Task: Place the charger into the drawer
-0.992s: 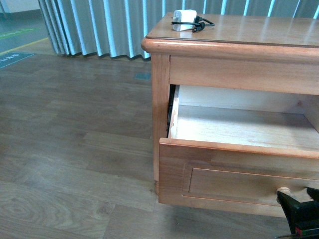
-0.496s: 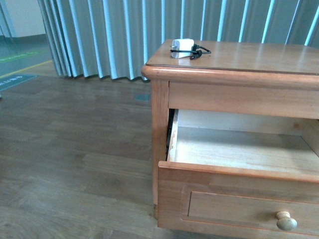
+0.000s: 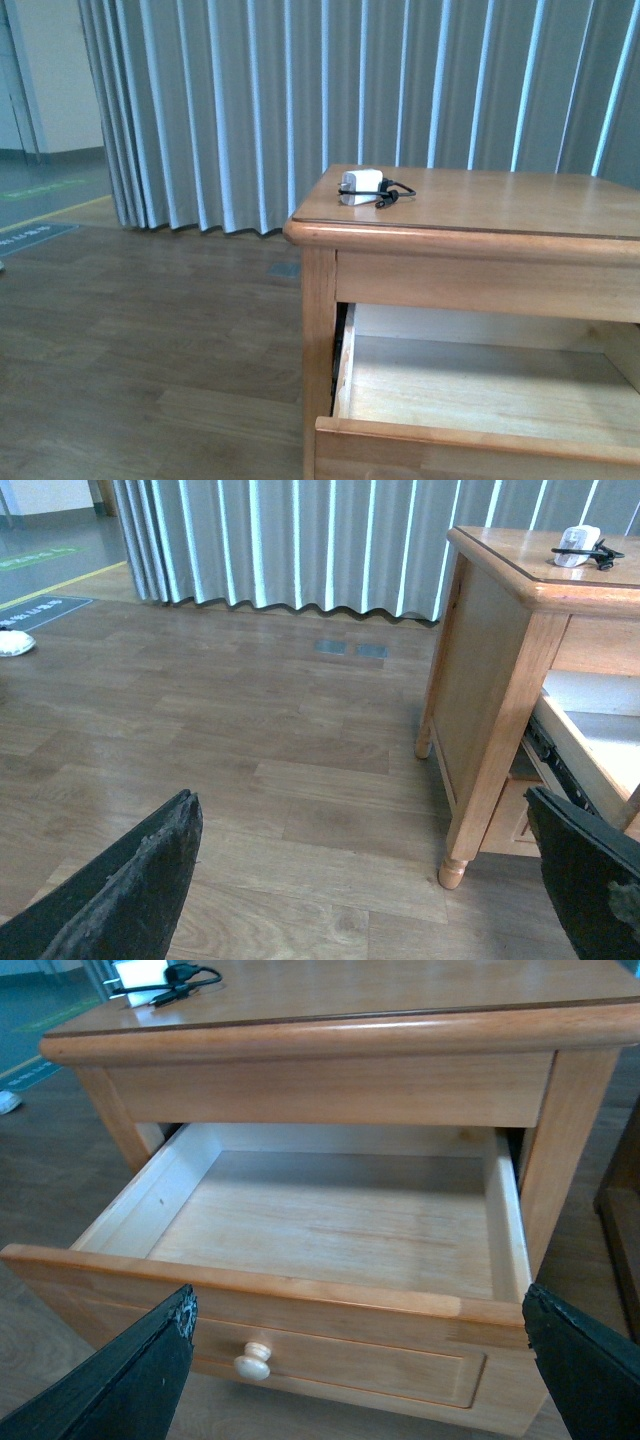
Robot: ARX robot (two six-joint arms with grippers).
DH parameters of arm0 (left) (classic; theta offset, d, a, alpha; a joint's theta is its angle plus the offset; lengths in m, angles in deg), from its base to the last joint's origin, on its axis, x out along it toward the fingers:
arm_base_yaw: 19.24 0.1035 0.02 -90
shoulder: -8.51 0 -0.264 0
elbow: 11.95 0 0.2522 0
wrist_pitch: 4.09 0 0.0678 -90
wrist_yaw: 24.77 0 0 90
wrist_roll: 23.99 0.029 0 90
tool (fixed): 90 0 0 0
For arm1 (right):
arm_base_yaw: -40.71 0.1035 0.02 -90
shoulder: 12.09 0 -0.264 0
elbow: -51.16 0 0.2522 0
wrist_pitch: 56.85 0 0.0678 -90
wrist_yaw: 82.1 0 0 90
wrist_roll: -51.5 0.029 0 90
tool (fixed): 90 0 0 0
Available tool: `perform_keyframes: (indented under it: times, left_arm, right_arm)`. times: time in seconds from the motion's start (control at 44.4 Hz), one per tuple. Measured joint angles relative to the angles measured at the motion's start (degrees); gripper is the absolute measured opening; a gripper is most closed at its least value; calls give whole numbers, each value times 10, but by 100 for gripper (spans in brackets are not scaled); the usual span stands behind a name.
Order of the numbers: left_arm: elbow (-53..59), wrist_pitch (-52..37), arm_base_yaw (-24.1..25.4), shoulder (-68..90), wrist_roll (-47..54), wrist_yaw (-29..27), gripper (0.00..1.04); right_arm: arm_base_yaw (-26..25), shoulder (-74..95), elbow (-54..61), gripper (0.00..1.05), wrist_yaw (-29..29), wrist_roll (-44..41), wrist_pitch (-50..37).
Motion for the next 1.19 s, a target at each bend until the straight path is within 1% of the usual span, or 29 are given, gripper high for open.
perform_keyframes:
  times: [0.18,0.203,0.225,0.248,0.27,0.315,0.361,0.541,0.586,0.766,0.789,0.834,0.879,1.149,1.194]
  left_arm:
    - [0,0,0,0,0,0,99]
    - [0,0,0,0,0,0,99]
    - [0,0,0,0,0,0,99]
    - [0,0,0,0,0,0,99]
    - [0,0,0,0,0,0,99]
    - [0,0,0,0,0,0,99]
    - [0,0,0,0,0,0,99]
    - [0,0,0,0,0,0,99]
    - [0,0,0,0,0,0,99]
    - [0,0,0,0,0,0,99]
    - [0,0,0,0,0,0,99]
    - [0,0,0,0,0,0,99]
    - [0,0,0,0,0,0,99]
    - [0,0,0,0,0,0,99]
    - [0,0,0,0,0,0,99]
  right_arm:
    - [-8,-3,-3,96,-2,5,0]
    - [-5,-4,-1,95,11,5,-9]
    - [1,-6,5,92,34,3,-31]
    - [13,-12,16,87,75,1,-67]
    - [20,-17,23,83,97,-1,-87]
    - [35,-33,31,76,130,-3,-101]
    - [49,-50,38,68,151,-5,-101]
    - [91,-94,58,41,190,-8,-73]
    - [104,-110,64,30,203,-8,-63]
    - [131,-150,72,2,229,-9,-36]
    - [141,-155,73,1,241,-11,-32]
    - [176,-169,76,2,287,-10,-20]
    - [196,-180,91,2,293,-11,-29]
    - [202,-231,96,2,298,-11,16]
    - [202,-235,96,11,298,-12,19]
